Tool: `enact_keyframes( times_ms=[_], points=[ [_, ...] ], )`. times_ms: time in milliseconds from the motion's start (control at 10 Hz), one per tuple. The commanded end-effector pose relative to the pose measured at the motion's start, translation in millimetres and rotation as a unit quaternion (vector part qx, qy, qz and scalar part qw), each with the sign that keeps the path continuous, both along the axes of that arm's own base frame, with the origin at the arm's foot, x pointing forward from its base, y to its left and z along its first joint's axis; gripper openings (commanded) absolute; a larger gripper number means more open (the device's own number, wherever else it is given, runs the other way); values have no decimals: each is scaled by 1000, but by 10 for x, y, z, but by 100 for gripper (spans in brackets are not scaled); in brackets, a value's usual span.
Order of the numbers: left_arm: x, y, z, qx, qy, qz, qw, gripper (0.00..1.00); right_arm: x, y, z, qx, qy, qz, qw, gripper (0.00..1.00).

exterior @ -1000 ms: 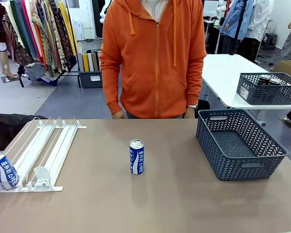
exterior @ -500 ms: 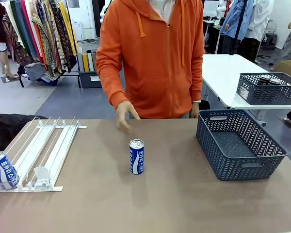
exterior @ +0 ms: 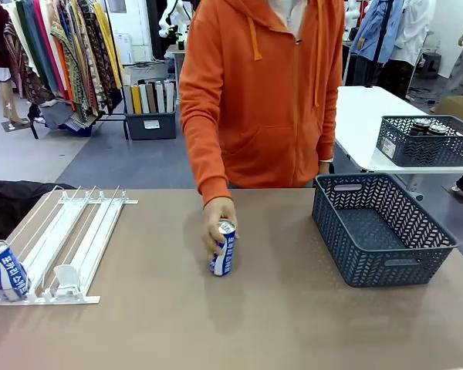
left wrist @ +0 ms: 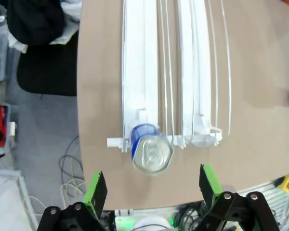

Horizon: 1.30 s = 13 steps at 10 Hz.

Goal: Retrieve and store the cans from the dispenser.
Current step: Pick up one can from the Automatic Can Dispenser and place it in the middle of the table.

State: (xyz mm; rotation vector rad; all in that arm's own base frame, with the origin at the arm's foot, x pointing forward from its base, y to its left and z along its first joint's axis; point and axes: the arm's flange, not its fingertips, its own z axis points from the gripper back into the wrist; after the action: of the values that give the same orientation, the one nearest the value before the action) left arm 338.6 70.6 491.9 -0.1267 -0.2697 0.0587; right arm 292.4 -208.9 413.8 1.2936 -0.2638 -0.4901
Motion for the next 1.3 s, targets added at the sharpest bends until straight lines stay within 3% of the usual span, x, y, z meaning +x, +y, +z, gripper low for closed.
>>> enact_keyframes(
  times_ms=[0, 600, 1200],
  points=[
    [75, -154, -340, 1, 12, 11, 1000, 100, -13, -10, 31, 2, 3, 3, 1000, 100],
    [111, -319, -998, 59, 118, 1, 991, 100, -13, -10, 31, 2, 3, 3, 1000, 100],
    [118, -287, -1210, 68, 127, -1, 990, 100, -13, -10, 31, 2, 3, 3, 1000, 100]
  ],
)
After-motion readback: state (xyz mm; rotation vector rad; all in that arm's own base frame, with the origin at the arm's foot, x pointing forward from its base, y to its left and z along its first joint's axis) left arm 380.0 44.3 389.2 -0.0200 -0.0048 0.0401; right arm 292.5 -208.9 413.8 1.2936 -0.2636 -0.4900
